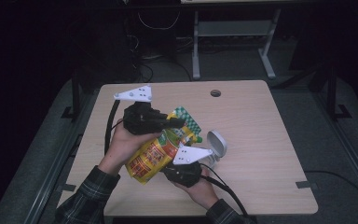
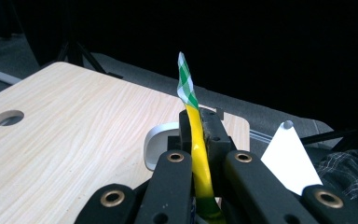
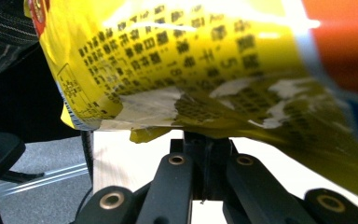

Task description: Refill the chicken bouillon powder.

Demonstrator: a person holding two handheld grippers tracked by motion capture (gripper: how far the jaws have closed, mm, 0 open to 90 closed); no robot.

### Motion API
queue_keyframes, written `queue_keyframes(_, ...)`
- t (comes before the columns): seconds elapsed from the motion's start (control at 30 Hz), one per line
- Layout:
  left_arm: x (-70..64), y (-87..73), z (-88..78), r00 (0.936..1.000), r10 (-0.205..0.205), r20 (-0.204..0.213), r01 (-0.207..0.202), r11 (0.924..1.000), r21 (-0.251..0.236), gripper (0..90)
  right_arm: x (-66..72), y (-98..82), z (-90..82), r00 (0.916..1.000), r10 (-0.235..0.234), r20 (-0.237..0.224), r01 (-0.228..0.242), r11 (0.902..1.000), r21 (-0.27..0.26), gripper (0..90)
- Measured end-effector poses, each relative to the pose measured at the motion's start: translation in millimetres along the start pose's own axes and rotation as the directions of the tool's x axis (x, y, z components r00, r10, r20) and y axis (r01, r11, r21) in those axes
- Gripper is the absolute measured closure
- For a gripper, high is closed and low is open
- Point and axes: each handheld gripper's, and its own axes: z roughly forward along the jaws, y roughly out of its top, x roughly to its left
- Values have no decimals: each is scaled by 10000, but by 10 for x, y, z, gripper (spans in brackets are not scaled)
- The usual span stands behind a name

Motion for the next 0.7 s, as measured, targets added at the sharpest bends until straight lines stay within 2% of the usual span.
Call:
queue_keyframes(0.27,19,4,92,9999,-147,-75,149,9994,323,900,14,-10,3,10000,-70,-2,70,10000,-14,900)
queue_keyframes(0.47,69,4,141,9987,-457,-230,468,9978,473,900,5,-28,4,10000,21,-32,-21,9999,-140,900)
queue_keyframes(0.7,113,0,203,9978,-656,-108,663,9944,820,900,8,-60,14,9999,117,-65,-118,9997,-207,900)
